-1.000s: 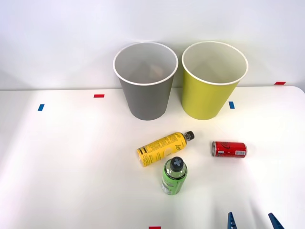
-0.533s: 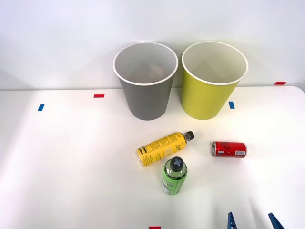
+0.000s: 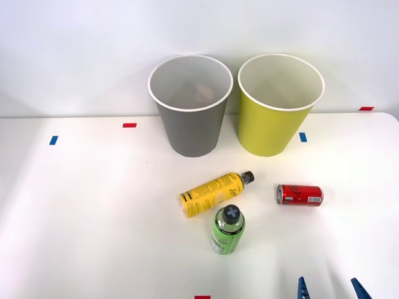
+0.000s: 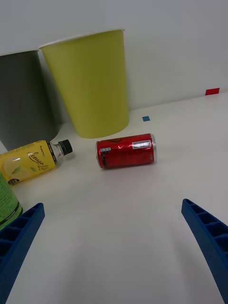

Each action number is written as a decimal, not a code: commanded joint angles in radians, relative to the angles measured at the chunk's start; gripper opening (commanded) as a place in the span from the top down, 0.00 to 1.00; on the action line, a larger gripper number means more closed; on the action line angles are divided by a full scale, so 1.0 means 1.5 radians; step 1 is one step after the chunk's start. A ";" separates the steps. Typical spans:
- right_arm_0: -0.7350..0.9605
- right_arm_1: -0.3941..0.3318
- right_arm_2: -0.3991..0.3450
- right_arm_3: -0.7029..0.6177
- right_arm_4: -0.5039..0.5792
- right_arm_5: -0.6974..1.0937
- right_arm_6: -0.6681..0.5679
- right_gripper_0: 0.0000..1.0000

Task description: Put cans in the gray bin, plastic bottles in the light green bin

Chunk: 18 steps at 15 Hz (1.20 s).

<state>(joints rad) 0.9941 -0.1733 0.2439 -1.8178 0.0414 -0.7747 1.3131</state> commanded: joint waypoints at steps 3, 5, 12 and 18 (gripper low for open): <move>0.000 0.000 0.000 0.000 0.000 0.000 0.000 0.00; 0.000 0.000 0.000 0.000 0.000 0.000 0.000 0.00; 0.000 0.000 0.000 0.000 0.000 0.000 0.000 0.00; 0.000 0.000 0.000 0.000 0.000 0.000 0.000 0.00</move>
